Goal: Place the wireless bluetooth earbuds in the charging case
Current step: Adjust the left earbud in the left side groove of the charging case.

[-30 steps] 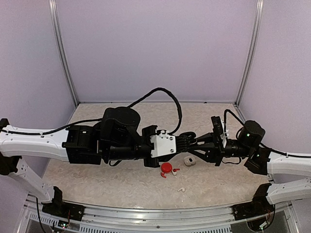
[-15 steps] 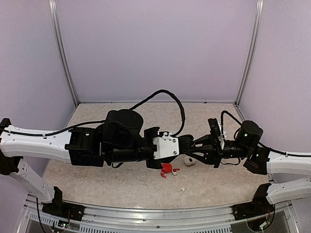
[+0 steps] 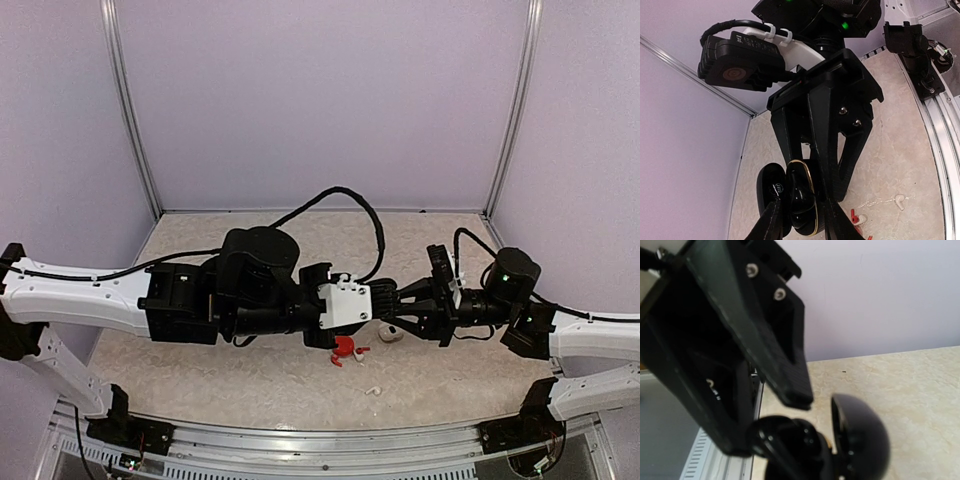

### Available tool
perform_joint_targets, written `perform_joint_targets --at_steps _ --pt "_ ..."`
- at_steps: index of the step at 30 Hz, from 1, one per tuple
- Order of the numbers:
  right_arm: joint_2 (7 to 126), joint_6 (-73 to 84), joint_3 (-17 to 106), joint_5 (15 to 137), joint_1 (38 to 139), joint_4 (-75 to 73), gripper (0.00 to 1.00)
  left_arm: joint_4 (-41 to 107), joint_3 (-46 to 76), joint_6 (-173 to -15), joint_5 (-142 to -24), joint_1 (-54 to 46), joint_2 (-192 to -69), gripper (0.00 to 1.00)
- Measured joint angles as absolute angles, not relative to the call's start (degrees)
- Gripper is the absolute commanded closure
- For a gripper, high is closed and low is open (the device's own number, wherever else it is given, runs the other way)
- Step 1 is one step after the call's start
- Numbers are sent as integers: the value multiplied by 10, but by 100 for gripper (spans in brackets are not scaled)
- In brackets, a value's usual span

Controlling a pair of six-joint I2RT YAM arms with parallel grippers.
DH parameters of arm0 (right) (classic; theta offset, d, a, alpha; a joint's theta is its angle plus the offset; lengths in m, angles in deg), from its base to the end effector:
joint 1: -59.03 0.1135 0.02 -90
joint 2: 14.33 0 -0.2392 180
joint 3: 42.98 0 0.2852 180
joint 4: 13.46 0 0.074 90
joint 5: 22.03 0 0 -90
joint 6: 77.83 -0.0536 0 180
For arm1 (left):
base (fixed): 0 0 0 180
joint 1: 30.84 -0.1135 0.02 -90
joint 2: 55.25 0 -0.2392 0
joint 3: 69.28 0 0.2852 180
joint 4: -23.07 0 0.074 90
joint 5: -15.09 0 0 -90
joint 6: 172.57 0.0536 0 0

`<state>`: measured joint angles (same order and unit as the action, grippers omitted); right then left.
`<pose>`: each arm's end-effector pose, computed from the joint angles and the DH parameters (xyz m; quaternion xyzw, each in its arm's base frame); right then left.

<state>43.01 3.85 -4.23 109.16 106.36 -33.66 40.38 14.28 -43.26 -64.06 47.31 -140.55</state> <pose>0.1608 0.2265 0.2272 -0.4556 0.5309 0.5301 0.4791 0.0931 -0.3945 0.3019 0.6645 0.4677 -0.1195 0.5705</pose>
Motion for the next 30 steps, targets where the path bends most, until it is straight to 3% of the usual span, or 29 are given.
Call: perform_joint_targets --at_steps 30 --pt "433 100 -25 1078 1082 -277 100 421 150 -436 -646 474 -1409 83"
